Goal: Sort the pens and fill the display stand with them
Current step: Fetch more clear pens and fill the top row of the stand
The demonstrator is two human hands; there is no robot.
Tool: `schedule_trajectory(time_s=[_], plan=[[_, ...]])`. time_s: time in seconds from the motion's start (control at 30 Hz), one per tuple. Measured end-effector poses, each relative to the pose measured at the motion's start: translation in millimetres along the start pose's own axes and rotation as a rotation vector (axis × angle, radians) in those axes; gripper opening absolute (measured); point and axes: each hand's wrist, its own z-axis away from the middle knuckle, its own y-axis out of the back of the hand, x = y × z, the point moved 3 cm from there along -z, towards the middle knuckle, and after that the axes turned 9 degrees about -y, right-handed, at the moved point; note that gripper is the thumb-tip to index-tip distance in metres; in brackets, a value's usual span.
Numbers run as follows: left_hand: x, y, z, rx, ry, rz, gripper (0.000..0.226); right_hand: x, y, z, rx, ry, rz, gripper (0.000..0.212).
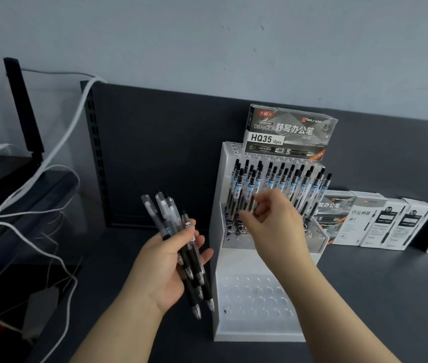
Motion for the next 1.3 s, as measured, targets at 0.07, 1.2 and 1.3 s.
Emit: schedule_trajectory(time_s=[0.07, 1.2, 1.3], plan=[[-0.7, -0.8, 1.1, -0.007, 0.016, 0.01, 0.021, -5.7, 2.9, 14.3, -0.054, 0.017, -0.078, 0.012], [-8.0, -16.2, 27.1, -0.029, -0.119, -0.177, 0.01, 19.0, 0.6, -17.2, -0.09, -0.038, 0.008, 0.018], [-8.1, -16.8, 29.0, -0.023, -0.111, -0.158, 0.013, 16.9, 3.1, -17.6, -0.101, -0.03, 0.076, 0.017]])
